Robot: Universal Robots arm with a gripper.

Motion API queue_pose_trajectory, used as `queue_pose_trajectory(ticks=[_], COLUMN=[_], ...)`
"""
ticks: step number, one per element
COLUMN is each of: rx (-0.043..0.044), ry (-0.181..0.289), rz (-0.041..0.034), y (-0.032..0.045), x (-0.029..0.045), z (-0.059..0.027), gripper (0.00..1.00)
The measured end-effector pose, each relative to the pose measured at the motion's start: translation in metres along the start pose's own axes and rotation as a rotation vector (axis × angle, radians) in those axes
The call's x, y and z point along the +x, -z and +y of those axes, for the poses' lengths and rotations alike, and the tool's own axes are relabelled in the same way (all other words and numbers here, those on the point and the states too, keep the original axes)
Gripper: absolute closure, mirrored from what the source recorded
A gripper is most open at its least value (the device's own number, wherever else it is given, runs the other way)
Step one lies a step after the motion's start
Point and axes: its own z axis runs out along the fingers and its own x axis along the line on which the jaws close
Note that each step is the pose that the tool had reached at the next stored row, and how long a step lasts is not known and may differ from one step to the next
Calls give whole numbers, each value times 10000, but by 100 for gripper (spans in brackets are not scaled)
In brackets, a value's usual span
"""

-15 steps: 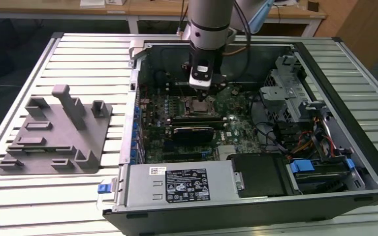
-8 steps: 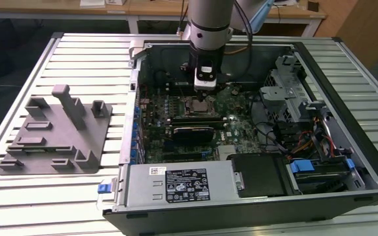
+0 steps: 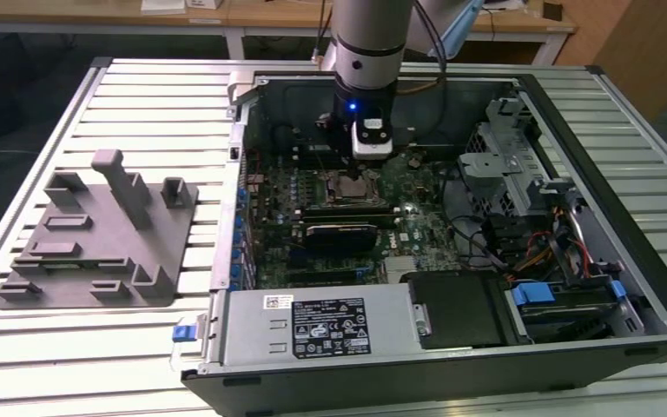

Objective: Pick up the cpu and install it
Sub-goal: 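Close the cpu cover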

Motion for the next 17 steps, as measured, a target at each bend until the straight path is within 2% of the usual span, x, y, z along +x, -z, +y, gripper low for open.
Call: queue_pose_trajectory(ticks=[17], rx=[4], ry=[3025], rz=[81], y=[-27], x=[0], z=[-1], gripper=[89])
